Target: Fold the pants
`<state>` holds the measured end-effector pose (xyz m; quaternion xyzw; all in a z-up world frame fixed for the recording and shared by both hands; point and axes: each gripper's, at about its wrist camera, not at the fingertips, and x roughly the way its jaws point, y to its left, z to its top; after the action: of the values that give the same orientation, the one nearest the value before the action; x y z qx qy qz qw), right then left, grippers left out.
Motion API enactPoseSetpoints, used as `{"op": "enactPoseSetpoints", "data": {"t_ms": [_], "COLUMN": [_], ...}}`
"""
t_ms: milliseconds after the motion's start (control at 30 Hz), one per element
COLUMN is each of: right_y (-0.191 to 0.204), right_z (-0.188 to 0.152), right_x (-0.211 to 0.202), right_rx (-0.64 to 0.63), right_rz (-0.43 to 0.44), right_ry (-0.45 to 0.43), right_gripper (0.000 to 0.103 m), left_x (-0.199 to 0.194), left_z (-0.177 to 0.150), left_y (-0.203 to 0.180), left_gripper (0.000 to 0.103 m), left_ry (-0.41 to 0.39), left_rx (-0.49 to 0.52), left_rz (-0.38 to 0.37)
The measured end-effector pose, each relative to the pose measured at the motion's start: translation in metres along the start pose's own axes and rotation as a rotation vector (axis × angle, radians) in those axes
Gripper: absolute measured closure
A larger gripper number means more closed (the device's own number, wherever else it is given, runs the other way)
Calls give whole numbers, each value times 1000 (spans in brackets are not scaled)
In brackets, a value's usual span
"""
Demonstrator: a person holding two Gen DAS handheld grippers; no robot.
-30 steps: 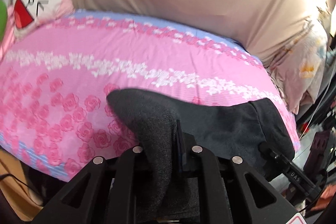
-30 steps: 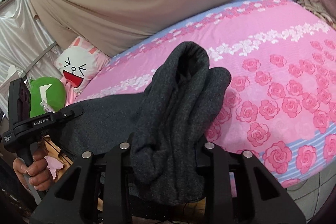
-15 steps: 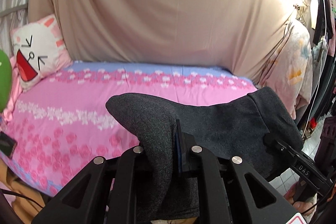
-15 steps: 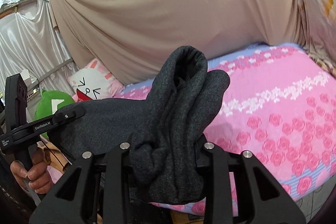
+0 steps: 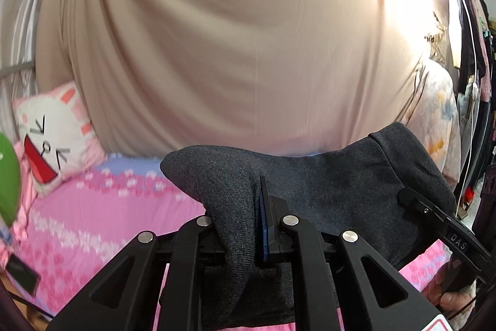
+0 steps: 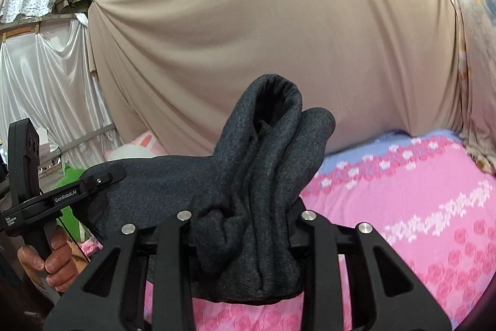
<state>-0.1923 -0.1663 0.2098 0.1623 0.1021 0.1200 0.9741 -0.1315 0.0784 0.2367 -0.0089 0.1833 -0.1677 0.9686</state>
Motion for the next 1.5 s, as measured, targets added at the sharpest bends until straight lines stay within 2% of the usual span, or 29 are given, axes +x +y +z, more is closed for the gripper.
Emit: {"op": "enactPoseSetpoints", "data": {"t_ms": [200,400,667,867,900,933,967,1000,1033,1067,1100,1133,1167,1233,1267,1367,1400,1433,1500], "right_y": [-11,-20,-45,-80,-89,-98,-116,-129,-141,-152,-163,-168,-171,-165,-158,-143,-140,-141,-160], "right_z": [36,58,65,51,44,34,13,-5,-23,-40,-56,-64,-67,-60,-53,-44,-48,-55,-84], "right_x": [22,54,110,176,188,199,220,233,241,245,244,241,237,237,242,269,285,296,322], "right_rx": [-26,-36,-18,29,39,43,48,50,50,43,43,58,72,52,39,31,22,22,33], "right_rz": [7,10,2,-24,-37,-57,-106,-163,-234,-303,-343,-333,-321,-306,-275,-201,-195,-203,-283], "right_ry": [-69,-92,-73,-9,3,22,87,138,179,215,248,263,272,276,281,310,338,372,479], "right_gripper": [74,74,73,73,69,61,51,30,27,27,35,45,49,75,79,81,81,81,81], "left_x": [17,49,112,177,194,211,233,262,284,312,330,337,338,331,326,320,322,328,344], "left_z": [35,61,75,70,64,57,45,25,8,-19,-46,-64,-75,-77,-71,-54,-55,-55,-71], "left_y": [-1,-2,15,29,32,36,43,52,60,73,85,95,103,110,109,92,85,81,73], "left_gripper": [93,93,92,91,84,82,75,55,45,43,47,49,50,50,50,46,39,35,34], "left_ry": [-89,-143,-114,-63,-35,-4,45,129,206,315,387,425,436,415,390,349,353,371,419], "left_rx": [30,48,29,34,33,30,15,-11,-29,-61,-79,-88,-106,-150,-164,-163,-154,-141,-103], "left_rz": [0,35,39,55,58,56,45,27,17,51,135,194,188,153,148,108,101,108,138]}}
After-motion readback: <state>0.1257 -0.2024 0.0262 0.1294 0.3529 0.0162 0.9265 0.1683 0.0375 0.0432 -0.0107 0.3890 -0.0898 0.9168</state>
